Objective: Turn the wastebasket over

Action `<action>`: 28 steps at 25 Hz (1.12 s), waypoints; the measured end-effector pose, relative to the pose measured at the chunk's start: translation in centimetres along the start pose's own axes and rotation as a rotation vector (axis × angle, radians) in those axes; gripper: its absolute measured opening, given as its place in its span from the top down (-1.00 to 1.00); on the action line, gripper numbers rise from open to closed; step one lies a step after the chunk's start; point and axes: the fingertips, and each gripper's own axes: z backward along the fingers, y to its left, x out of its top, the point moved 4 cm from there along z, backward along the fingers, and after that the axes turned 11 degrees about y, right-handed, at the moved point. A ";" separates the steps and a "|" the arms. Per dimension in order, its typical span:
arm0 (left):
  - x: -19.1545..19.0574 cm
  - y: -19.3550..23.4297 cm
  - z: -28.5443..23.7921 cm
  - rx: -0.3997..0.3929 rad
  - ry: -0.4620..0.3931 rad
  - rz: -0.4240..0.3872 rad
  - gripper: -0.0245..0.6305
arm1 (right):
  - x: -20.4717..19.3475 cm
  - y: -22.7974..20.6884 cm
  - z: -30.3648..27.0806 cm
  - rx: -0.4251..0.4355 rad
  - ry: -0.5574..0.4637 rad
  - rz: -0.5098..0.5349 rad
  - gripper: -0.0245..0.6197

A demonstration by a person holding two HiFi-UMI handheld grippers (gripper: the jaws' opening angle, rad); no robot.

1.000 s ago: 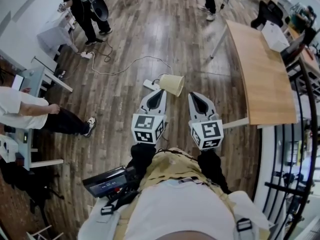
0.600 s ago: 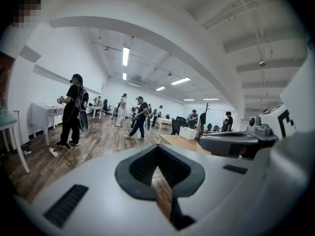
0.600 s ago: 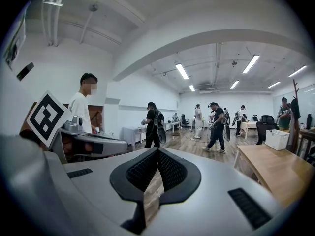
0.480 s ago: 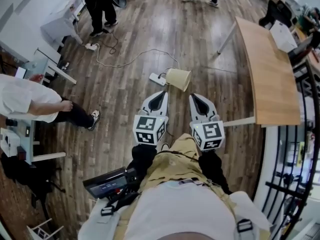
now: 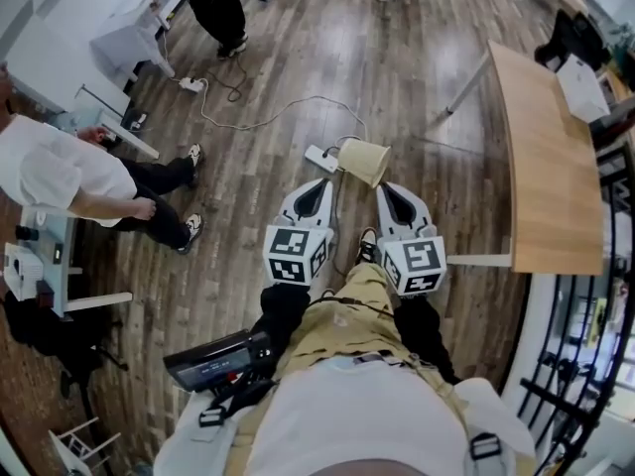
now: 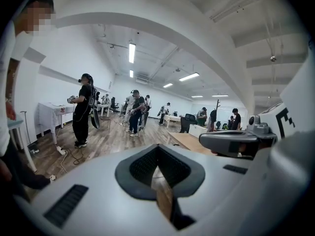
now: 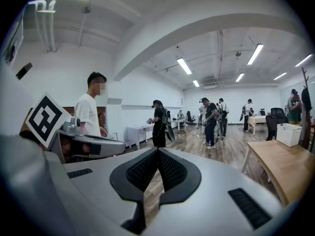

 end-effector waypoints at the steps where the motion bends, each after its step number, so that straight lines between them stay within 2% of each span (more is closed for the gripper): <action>1: 0.6 0.2 -0.9 0.006 0.000 0.000 0.92 | 0.4 -0.8 -0.7 0.005 -0.004 0.001 0.86; 16: 8.7 -2.2 -18.1 0.049 0.064 -0.029 0.92 | 4.0 -18.2 -10.3 0.073 0.013 -0.066 0.86; 22: 10.0 -3.3 -22.1 0.037 0.090 -0.038 0.92 | 4.6 -21.8 -11.5 0.078 0.015 -0.079 0.86; 28: 11.0 -4.4 -24.7 0.009 0.100 -0.064 0.92 | 3.5 -24.0 -11.6 0.057 0.039 -0.118 0.86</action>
